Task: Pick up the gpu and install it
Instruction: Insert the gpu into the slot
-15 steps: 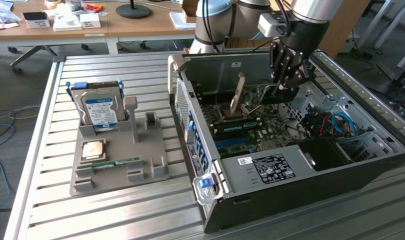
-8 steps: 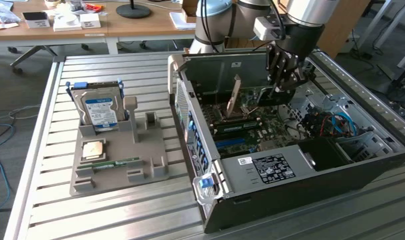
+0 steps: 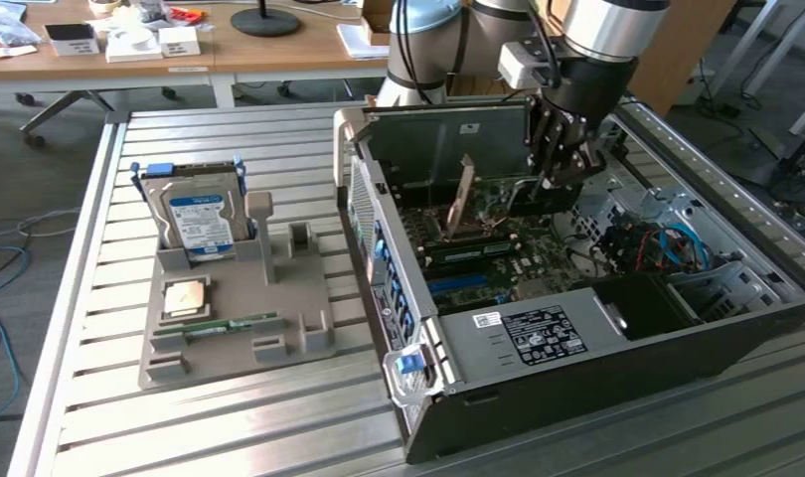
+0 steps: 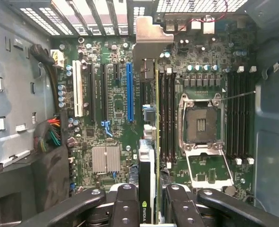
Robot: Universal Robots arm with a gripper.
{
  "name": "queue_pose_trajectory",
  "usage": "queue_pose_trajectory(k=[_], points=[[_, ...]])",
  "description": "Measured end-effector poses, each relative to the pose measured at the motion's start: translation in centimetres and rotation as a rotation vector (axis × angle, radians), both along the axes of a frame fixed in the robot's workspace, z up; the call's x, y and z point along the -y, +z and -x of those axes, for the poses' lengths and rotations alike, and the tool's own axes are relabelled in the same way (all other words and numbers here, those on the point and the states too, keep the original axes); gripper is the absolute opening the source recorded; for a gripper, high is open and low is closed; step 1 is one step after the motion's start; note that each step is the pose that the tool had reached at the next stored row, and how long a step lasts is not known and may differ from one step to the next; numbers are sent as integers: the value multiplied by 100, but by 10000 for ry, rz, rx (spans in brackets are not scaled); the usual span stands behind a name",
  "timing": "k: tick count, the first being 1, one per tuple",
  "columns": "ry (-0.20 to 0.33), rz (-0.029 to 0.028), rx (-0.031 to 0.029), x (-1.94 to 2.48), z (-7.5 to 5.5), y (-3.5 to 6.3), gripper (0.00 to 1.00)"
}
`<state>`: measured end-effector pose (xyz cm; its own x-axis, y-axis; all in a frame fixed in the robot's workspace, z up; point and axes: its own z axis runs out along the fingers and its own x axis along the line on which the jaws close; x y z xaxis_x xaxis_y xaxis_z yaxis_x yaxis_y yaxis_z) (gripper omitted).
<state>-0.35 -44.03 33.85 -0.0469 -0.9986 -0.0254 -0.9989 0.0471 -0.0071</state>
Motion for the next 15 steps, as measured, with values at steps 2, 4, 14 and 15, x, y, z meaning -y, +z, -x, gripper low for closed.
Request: queue_pose_trajectory(k=[2, 4, 14, 15], points=[[8, 0, 1, 3, 5, -14, 27], [9, 0, 1, 5, 15, -29, 27], [24, -2, 1, 50, 32, -66, 27], [26, -2, 1, 52, 33, -74, 27]])
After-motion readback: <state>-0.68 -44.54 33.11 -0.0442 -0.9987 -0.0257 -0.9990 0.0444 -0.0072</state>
